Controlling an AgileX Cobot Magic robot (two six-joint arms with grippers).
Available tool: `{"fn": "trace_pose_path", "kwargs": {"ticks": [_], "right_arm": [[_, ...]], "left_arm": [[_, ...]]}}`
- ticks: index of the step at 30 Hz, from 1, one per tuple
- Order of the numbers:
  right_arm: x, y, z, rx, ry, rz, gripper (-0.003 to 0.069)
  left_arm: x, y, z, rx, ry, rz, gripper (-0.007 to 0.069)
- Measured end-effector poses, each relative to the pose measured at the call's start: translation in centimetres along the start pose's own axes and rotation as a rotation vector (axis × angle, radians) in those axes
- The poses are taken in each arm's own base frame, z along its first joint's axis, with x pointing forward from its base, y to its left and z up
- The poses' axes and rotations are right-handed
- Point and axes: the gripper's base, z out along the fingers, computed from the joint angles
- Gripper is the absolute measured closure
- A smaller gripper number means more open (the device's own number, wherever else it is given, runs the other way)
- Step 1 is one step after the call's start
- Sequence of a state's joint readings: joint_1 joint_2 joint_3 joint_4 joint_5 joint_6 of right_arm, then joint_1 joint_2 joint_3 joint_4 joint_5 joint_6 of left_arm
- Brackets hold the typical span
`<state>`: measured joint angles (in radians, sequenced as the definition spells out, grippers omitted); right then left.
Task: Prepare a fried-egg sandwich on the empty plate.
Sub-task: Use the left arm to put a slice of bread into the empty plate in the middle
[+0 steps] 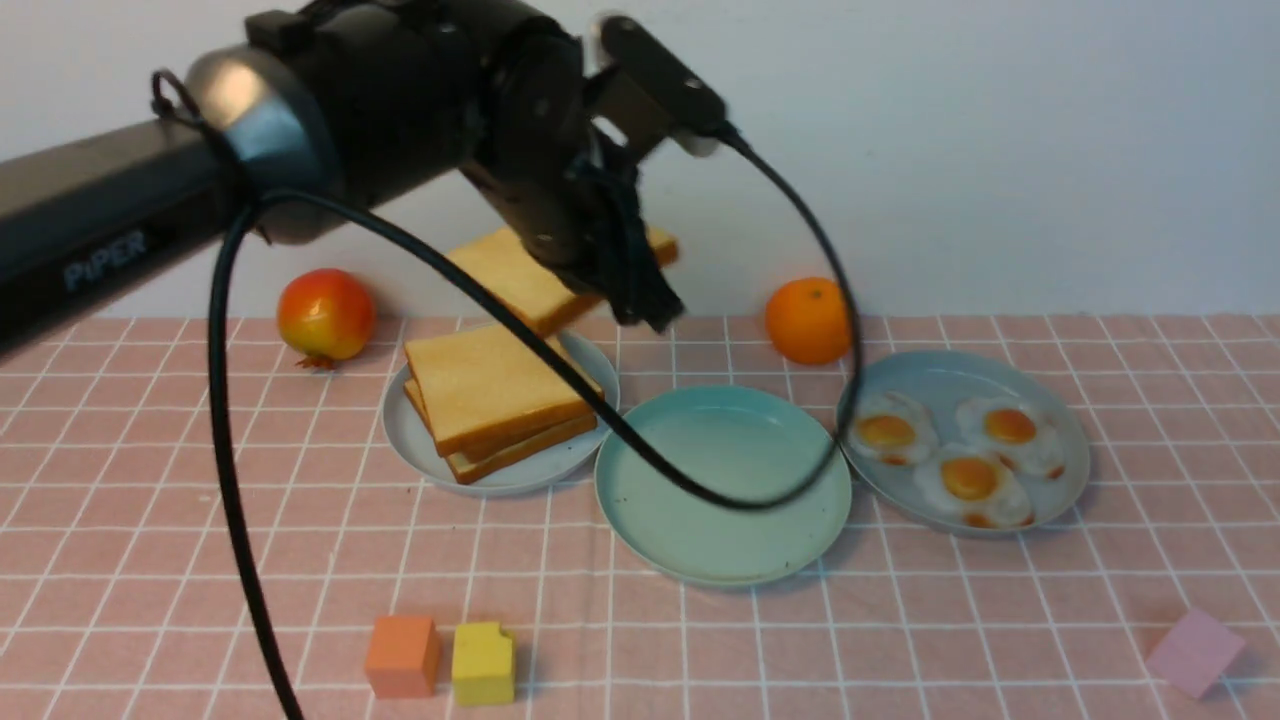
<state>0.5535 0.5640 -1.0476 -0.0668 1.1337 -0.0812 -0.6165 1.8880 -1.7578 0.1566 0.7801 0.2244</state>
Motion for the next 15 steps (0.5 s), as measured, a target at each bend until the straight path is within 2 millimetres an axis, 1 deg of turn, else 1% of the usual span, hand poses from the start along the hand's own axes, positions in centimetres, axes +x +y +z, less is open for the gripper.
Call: {"fn": "trace_pose_path", "kwargs": {"ticks": [1,2,4,6,7,8,9,10,12,15], "right_arm": [[0.1,-0.1,-0.2,0.009,-0.005,-0.003,0.0584],[0.1,-0.1,-0.3,0.011,-0.007,-0.004,0.0584],[0.3,-0.2,-0.6,0.018,-0.015,-0.006,0.0582],[0.4,-0.2,-0.8,0.019,-0.02,-0.006,0.0582],[0.5,-0.2,-1.0,0.02,-0.028,-0.005,0.058],[0.5,-0.2,-1.0,0.02,-0.028,-0.005,0.058],[0.6,-0.2,-1.1,0.021,-0.028,-0.005,0.0578],[0.6,-0.2,-1.2,0.023,-0.026,-0.006,0.0577],[0.8,-0.2,-1.2,0.024,-0.018,-0.006,0.0576],[0.8,-0.2,-1.3,0.024,-0.012,-0.006,0.0575]], "left_arm": [[-0.2,-1.6,0.2,0.048,-0.006,0.042,0.0612],[-0.2,-2.2,0.3,0.068,-0.006,0.06,0.0612],[0.1,-4.6,1.4,0.138,-0.005,0.118,0.0612],[0.5,-6.0,2.5,0.175,-0.001,0.141,0.0612],[1.0,-6.9,3.8,0.195,0.017,0.156,0.0612],[1.0,-6.9,3.8,0.194,0.014,0.156,0.0612],[1.6,-7.4,5.4,0.205,0.033,0.167,0.0612],[1.6,-7.5,5.6,0.206,0.034,0.169,0.0612],[2.3,-8.0,7.4,0.212,0.052,0.179,0.0612],[3.0,-8.4,9.1,0.212,0.064,0.186,0.0612]]}}
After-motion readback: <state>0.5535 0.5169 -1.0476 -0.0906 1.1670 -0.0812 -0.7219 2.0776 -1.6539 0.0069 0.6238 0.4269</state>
